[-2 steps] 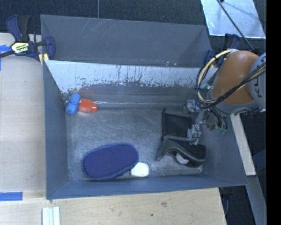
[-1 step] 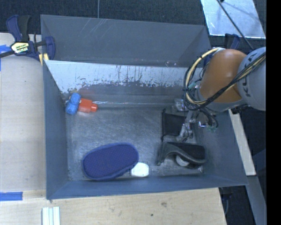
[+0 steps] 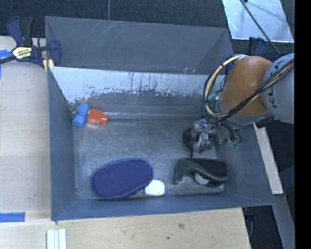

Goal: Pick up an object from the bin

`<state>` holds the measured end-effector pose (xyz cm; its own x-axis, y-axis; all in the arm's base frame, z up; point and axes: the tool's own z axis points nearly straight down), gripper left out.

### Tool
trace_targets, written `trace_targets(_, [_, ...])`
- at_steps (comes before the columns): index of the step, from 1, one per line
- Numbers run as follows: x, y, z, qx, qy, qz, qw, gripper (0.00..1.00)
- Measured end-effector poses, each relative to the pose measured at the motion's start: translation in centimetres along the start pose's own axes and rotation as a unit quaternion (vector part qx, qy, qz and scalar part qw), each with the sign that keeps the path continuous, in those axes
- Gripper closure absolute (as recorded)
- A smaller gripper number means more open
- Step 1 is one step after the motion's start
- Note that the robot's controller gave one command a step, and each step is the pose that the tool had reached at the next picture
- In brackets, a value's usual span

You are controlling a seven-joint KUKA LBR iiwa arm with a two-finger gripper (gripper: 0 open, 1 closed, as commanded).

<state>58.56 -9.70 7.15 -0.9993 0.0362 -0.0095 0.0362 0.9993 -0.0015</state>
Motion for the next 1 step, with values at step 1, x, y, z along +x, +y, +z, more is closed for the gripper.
trace_targets(1, [0.16,-0.47,-14.25,0.0,-0.0018,0.001,1.0,1.0])
